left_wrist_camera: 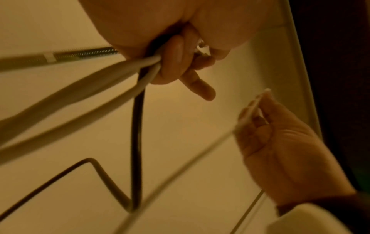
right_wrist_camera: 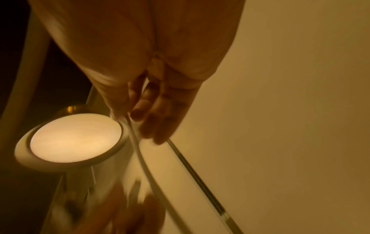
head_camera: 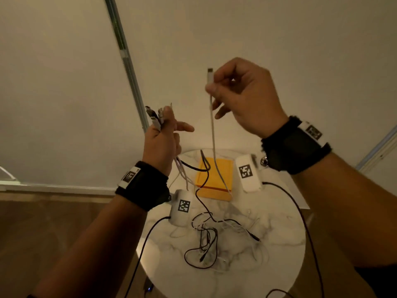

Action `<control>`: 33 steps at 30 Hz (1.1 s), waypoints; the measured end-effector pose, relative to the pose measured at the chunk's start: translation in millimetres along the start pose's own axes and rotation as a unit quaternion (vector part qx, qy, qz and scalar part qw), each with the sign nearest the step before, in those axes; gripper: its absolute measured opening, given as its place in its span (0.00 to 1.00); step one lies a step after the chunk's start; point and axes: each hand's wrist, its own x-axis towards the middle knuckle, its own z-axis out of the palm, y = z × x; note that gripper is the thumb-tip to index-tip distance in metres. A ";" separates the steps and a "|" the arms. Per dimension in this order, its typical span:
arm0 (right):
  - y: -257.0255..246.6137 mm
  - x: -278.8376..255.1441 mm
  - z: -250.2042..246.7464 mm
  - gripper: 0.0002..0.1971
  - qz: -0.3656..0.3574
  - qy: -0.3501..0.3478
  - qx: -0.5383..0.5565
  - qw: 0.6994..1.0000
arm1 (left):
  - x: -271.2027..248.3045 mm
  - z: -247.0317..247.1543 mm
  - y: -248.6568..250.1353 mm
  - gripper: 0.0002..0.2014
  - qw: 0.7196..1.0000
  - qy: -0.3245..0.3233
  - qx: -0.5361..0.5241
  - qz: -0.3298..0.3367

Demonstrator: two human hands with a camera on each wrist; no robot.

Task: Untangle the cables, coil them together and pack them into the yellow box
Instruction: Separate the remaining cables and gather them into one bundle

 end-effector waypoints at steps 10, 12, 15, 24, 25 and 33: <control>14.0 -11.0 42.4 0.05 0.018 -0.040 -0.082 0.996 | -8.7 25.3 17.2 0.22 0.996 -0.088 -0.015 0.026; 13.2 -20.1 52.5 0.12 0.091 -0.020 0.004 0.996 | -10.7 28.9 21.6 0.23 0.997 -0.065 -0.035 0.011; 20.2 -42.9 67.8 0.19 0.245 -0.056 0.194 0.948 | -8.0 29.8 24.8 0.28 0.999 -0.020 -0.048 -0.013; 93.1 -62.0 14.0 0.19 0.139 -0.257 -0.242 0.925 | 17.4 -9.7 54.9 0.26 0.989 0.047 -0.135 0.026; 104.0 -64.1 5.0 0.21 0.174 -0.229 -0.241 0.927 | 20.7 -16.2 56.1 0.27 0.992 0.060 -0.103 0.041; 86.0 -44.3 13.3 0.15 0.098 -0.155 -0.246 0.952 | 6.2 -8.8 -5.2 0.34 0.799 -0.228 0.547 0.099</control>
